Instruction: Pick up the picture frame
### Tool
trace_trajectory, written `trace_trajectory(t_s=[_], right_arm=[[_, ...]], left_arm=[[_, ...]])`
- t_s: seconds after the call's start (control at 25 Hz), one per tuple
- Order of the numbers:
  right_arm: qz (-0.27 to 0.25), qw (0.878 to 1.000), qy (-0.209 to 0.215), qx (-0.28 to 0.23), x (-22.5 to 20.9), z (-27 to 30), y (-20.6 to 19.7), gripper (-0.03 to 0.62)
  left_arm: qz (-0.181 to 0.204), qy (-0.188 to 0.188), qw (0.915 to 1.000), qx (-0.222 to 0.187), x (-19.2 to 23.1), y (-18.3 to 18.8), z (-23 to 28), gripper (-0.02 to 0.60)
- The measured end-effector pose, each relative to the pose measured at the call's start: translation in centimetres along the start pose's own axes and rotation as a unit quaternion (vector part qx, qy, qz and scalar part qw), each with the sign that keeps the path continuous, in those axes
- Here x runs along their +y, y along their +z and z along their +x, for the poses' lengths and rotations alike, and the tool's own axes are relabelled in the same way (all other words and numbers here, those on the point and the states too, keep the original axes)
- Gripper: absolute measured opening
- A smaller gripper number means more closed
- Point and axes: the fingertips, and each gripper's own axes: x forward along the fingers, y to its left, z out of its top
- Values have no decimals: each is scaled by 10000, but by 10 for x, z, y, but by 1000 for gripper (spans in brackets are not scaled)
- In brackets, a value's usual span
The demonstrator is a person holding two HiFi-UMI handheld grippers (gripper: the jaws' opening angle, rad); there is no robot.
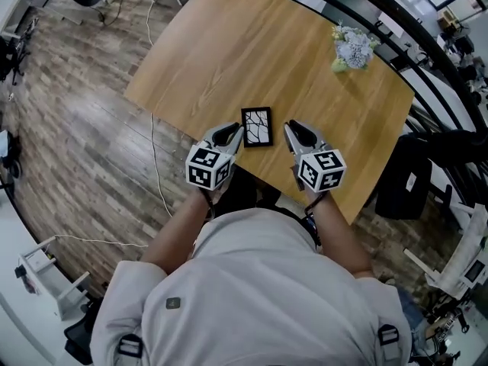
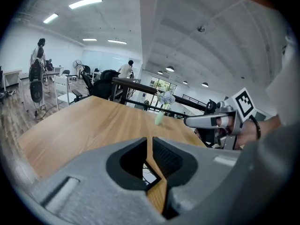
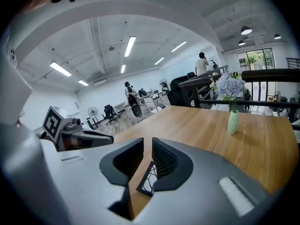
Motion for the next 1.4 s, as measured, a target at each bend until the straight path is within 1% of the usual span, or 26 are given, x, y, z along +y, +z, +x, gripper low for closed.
trace_trajectory(t_s=[0.28,0.4,0.56,0.76,0.96,1.04,1.2,1.4], right_arm=[[206,9982,-123,550,-22,36,-42,82],[284,9964,-140,792,-29,50,-61,88],[445,9923,-139,1150,-39,64,-91,95],[507,9878,-113,1465,-49,83,-116,100],[556,9811,-70,1850,-55,97,-145,103],[564,9790,-50,1958,-58,106,-154,103],[606,9750,-13,2136,-61,118,-170,106],[720,9702,-86,2312,-71,130,-189,109]], left_arm=[[-478,-196,9978,406,32,-37,27,58],[-596,-273,9959,631,41,-55,39,64],[-725,-355,9926,913,47,-79,53,80],[-937,-501,9862,1270,54,-109,74,101],[-1077,-416,9783,1723,63,-139,88,114],[-1141,-404,9754,1842,66,-147,95,120],[-1297,-425,9710,1964,67,-160,106,123],[-1464,-332,9670,2057,72,-174,117,127]])
